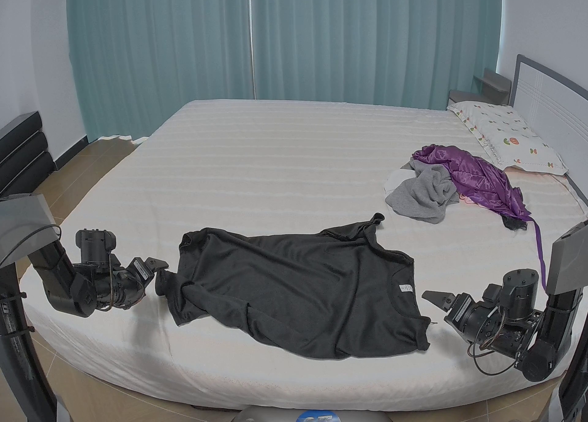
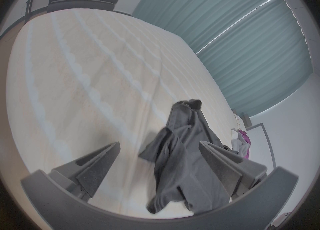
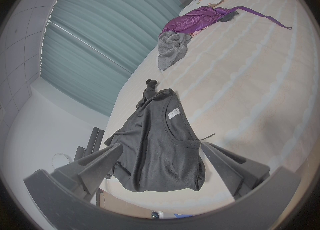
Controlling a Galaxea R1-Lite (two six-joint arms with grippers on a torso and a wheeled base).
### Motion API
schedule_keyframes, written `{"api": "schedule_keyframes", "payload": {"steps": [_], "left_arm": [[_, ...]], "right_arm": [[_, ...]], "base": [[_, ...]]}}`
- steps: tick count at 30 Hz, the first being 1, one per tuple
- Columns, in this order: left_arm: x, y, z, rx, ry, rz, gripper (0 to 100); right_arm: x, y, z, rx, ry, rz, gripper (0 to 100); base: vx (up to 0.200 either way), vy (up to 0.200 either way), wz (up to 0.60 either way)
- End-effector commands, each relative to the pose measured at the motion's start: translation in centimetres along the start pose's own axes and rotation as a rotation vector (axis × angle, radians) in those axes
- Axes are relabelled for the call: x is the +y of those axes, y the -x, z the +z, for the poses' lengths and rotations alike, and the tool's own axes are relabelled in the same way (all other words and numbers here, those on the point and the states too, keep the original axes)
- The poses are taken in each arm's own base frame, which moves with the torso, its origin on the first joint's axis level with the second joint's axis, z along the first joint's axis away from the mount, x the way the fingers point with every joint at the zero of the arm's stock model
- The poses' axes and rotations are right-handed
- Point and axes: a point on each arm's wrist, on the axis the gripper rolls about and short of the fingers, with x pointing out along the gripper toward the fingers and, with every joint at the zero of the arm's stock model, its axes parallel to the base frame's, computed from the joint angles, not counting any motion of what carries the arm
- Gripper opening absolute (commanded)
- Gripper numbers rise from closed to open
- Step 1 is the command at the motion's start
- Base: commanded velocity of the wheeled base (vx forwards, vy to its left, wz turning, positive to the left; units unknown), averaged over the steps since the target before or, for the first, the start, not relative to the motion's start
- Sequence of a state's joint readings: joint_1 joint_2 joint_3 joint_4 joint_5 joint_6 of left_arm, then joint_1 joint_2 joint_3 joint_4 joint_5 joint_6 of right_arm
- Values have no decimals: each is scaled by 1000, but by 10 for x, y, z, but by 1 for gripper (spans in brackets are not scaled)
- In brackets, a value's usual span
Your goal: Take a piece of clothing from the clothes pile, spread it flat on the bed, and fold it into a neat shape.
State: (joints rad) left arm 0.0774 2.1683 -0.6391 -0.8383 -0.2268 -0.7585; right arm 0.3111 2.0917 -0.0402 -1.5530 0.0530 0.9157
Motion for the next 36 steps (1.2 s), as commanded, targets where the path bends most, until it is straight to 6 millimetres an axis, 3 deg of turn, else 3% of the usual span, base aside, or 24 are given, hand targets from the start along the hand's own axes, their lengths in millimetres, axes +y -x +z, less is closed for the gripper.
{"api": "schedule_keyframes", "payload": {"steps": [1,6,8,12,21,32,33,36], "left_arm": [[-5,38,-10,39,-6,-55,100],[-11,50,-41,132,-47,-63,100],[-15,48,-56,180,-78,-57,100],[-16,36,-68,218,-99,-40,100],[-10,3,-78,145,-134,-42,100],[-4,-2,-81,115,-210,8,100],[-4,-2,-80,114,-209,9,0],[-4,-2,-79,110,-207,10,0]], "right_arm": [[1,0,1,-9,1,13,100],[1,0,1,-6,2,12,100],[1,1,1,-6,2,12,100],[1,1,1,-6,2,12,100],[1,0,0,-6,1,11,100],[1,0,0,-5,1,8,100],[1,0,0,-5,1,8,100],[1,0,0,-5,1,10,100]], "base": [[0,0,0],[0,0,0],[0,0,0],[0,0,0],[0,0,0],[0,0,0],[0,0,0],[0,0,0]]}}
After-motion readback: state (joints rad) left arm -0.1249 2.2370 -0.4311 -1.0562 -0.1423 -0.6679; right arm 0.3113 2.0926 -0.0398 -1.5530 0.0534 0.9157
